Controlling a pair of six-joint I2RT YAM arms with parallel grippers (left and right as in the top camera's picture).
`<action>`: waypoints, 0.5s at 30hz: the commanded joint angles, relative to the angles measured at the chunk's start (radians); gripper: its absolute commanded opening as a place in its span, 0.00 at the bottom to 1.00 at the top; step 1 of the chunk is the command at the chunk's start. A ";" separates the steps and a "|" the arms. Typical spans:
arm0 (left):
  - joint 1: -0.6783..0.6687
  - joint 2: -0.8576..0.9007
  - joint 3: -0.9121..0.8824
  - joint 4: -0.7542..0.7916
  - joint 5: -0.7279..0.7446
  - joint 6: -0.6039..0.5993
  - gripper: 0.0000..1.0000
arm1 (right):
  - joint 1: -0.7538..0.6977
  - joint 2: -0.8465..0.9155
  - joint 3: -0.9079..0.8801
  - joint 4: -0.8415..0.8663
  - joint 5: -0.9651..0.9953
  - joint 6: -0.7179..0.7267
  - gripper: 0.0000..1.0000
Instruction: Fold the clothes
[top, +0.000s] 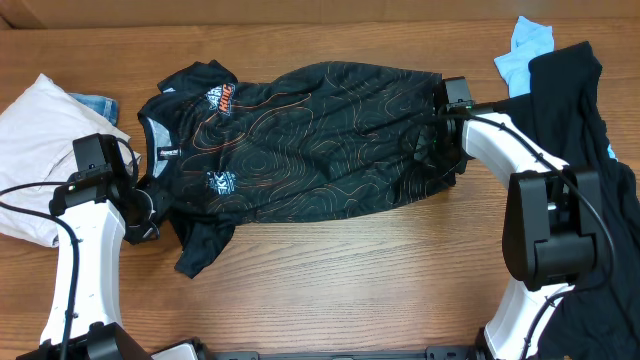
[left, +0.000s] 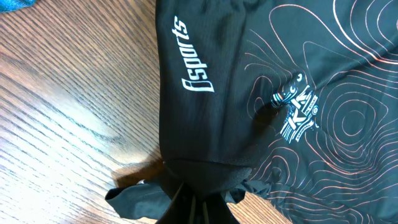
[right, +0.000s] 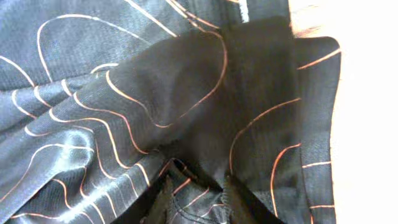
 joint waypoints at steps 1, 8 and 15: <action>0.000 0.001 -0.007 0.001 0.008 0.023 0.04 | -0.004 0.029 -0.002 -0.004 0.009 0.000 0.26; 0.000 0.001 -0.007 0.001 0.008 0.023 0.04 | -0.004 0.027 0.002 -0.018 0.009 0.001 0.22; 0.000 0.001 -0.007 0.008 0.008 0.023 0.05 | -0.004 -0.007 0.048 -0.098 0.009 0.001 0.23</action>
